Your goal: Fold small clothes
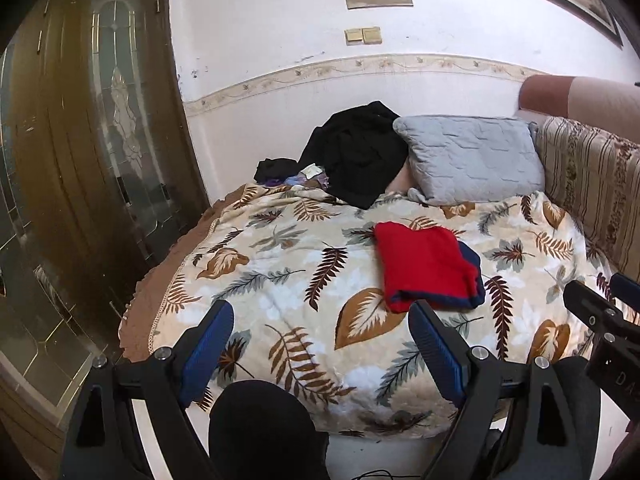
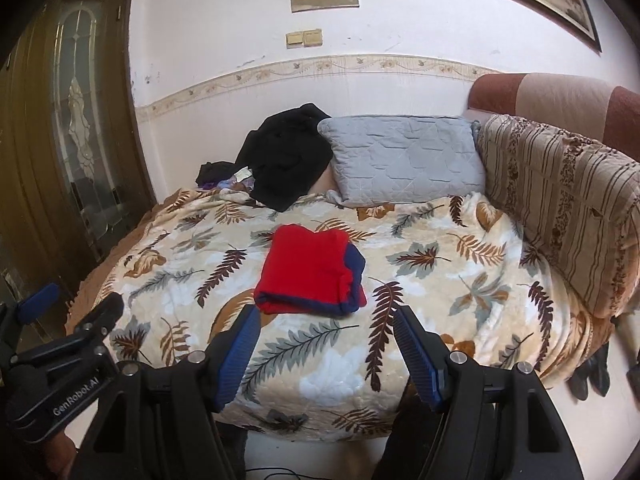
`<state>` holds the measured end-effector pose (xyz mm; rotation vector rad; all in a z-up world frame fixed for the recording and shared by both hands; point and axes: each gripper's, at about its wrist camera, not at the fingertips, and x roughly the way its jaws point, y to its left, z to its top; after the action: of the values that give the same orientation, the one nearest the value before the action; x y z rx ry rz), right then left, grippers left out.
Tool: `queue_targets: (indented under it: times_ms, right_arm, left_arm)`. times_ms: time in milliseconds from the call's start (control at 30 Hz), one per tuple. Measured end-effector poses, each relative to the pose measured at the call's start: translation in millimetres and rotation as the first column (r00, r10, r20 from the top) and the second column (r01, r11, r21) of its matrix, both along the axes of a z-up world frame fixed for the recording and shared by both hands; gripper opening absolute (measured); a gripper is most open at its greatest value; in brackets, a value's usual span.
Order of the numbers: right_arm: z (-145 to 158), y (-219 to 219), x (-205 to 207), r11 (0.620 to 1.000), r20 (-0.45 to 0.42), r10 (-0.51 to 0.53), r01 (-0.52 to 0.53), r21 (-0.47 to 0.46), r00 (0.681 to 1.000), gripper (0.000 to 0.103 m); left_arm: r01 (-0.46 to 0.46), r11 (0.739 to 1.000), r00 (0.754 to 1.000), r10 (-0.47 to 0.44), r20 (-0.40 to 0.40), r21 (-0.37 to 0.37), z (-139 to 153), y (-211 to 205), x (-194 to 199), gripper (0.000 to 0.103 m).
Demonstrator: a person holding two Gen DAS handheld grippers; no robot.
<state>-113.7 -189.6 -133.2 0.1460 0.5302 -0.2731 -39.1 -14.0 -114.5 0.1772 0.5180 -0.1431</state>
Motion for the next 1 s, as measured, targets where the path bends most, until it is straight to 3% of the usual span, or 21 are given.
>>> queue_targets:
  times_ms: [1000]
  right_arm:
    - [-6.2, 10.9, 18.2, 1.0, -0.067, 0.0, -0.001, -0.013, 0.998, 0.073]
  left_arm:
    - [0.052, 0.997, 0.998, -0.054, -0.032, -0.065, 18.7, 6.2, -0.2, 0.089]
